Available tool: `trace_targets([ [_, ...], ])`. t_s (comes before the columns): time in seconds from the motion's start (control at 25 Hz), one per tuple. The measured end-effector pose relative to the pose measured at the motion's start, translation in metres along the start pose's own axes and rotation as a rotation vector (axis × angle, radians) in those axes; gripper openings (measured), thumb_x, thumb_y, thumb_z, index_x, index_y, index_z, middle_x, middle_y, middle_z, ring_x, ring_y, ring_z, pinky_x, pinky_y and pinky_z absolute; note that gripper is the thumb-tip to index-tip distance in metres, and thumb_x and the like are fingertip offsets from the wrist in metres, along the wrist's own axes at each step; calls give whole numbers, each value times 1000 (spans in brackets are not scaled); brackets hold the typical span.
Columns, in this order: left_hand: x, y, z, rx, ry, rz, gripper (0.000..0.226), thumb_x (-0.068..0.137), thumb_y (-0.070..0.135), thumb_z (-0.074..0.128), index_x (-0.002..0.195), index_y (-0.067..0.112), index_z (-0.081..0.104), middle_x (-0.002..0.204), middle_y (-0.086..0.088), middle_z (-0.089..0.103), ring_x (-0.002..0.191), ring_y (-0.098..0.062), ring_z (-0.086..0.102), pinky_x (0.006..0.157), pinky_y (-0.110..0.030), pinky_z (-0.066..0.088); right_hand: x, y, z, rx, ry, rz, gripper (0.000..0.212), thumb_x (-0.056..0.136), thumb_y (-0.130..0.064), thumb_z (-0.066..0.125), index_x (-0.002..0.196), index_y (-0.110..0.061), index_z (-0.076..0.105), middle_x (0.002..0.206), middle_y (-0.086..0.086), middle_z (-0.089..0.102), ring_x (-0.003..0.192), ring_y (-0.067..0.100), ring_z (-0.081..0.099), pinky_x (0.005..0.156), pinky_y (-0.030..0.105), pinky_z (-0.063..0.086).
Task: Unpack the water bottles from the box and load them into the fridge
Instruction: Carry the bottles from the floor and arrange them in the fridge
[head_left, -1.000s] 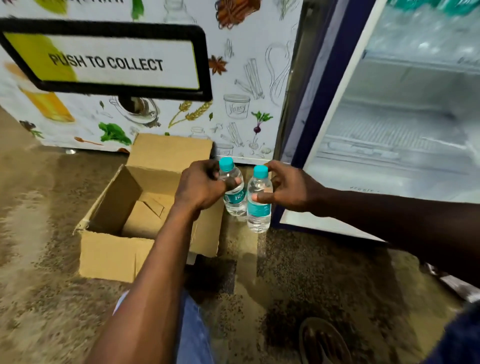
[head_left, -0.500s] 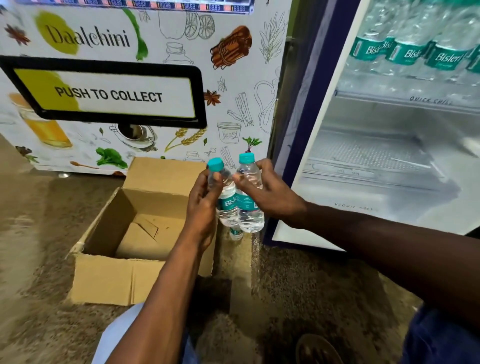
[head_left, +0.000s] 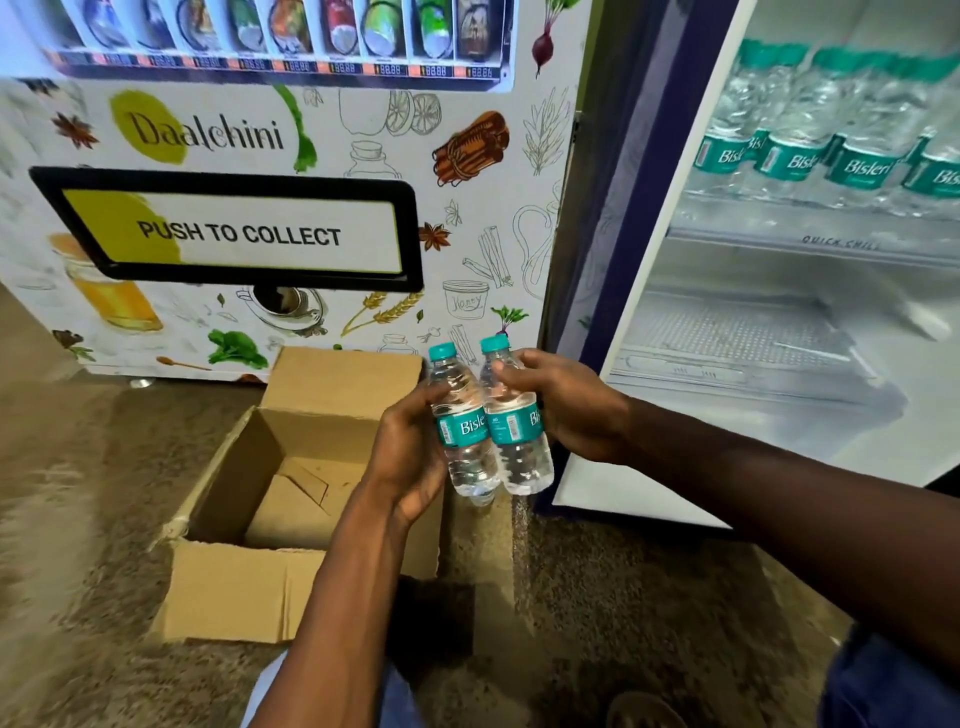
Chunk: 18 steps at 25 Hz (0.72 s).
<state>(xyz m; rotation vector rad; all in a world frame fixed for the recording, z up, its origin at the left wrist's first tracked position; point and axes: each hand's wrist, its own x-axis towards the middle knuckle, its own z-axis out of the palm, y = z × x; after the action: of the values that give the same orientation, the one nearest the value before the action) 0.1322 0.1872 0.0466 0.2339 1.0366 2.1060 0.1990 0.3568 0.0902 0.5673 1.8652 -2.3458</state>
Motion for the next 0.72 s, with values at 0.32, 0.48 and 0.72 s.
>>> trace_targets([
  [0.32,-7,8,34,148,-56,-23,43,94,5,52,136,11,55,126,-16,68,106,-29,71,80,-40,60,-33,-13,-7,-73,120,-213,30,98,-18,60,123,-22,45,113,-2,67,90,13,75,66,27,60],
  [0.48,-15,21,52,177,-10,40,55,84,9,60,138,12,55,122,-14,70,103,-29,72,79,-42,61,-44,-35,0,-54,100,-233,36,101,-21,56,135,-23,46,124,0,66,98,20,75,68,31,61],
  [0.72,-29,61,80,161,-118,103,54,93,23,54,147,20,46,137,-12,62,124,-34,61,106,-61,42,-58,-65,10,24,120,-253,28,104,-28,50,132,-33,50,126,0,68,104,24,73,80,38,61],
])
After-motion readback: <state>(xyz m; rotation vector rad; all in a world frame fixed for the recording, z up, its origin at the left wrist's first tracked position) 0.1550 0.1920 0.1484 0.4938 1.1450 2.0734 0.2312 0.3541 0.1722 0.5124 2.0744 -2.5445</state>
